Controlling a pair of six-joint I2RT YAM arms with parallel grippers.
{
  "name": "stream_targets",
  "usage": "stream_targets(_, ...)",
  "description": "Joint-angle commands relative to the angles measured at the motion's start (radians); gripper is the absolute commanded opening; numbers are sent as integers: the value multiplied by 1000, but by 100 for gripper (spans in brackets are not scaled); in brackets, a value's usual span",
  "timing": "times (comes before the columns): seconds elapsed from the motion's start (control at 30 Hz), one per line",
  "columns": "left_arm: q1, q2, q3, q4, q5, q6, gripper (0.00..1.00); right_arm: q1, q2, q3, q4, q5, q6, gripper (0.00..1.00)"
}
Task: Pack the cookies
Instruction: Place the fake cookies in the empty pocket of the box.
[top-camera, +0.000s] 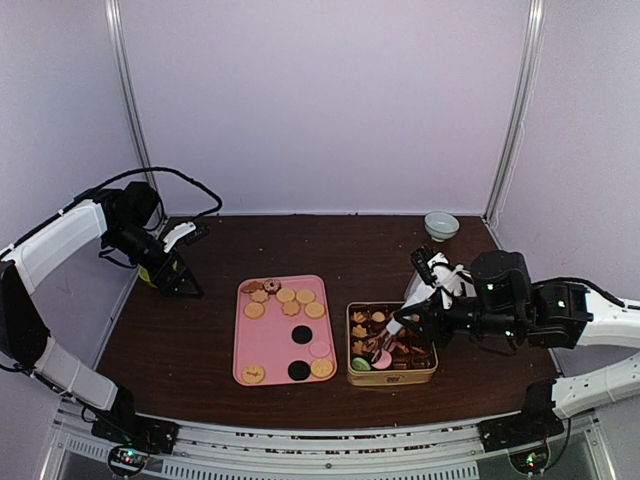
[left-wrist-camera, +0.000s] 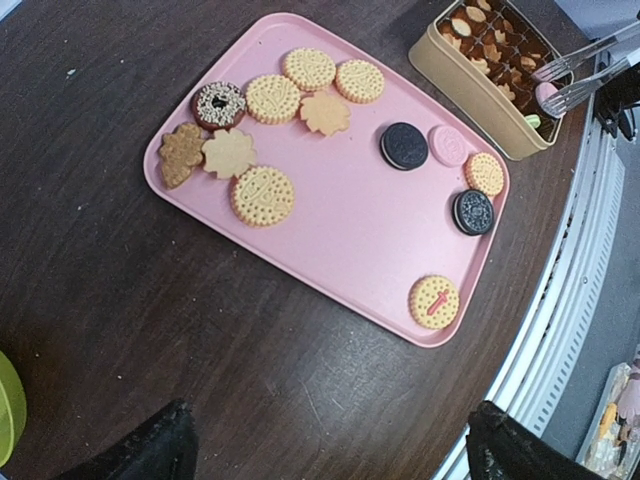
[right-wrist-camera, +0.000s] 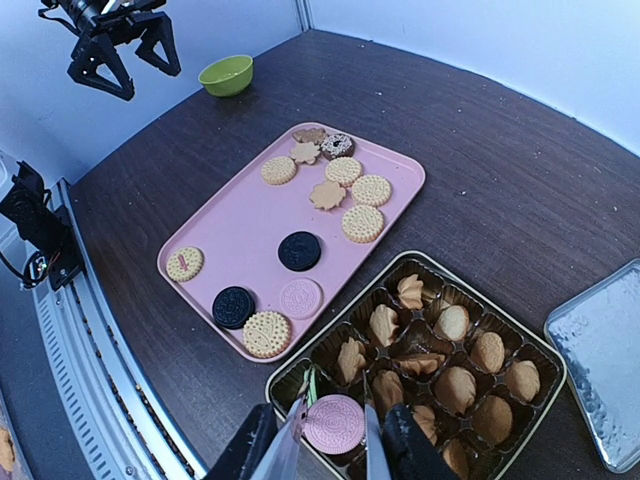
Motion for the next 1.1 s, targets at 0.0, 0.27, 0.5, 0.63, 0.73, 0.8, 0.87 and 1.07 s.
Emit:
stream_targets(0.0, 6, 9, 26, -11, 26, 11, 97, -3, -18, 5, 32, 23, 7, 34)
stream_targets(0.27, 5, 9, 29, -15, 32, 13, 96, -2, -13, 7, 33, 7, -2, 38)
stream_targets(0.5, 5, 10, 34, -25, 37, 19, 96, -2, -8, 15, 31, 4, -9, 39)
stream_targets(0.63, 5, 10, 34, -24, 39, 20, 96, -2, -2, 21, 28, -7, -16, 40)
stream_targets(0.73, 5, 12, 34, -26, 39, 23, 96, -3, 6, 23, 27, -20, -21, 42)
stream_targets(0.8, 5, 12, 34, -29, 42, 26, 96, -3, 10, 27, 27, -25, -25, 43)
stream_targets(0.87, 5, 12, 34, -32, 45, 29, 96, -3, 15, 29, 29, -30, -28, 43)
stream_targets(1.07, 5, 12, 36, -43, 49, 39, 95, -3, 24, 48, 33, -19, -37, 40)
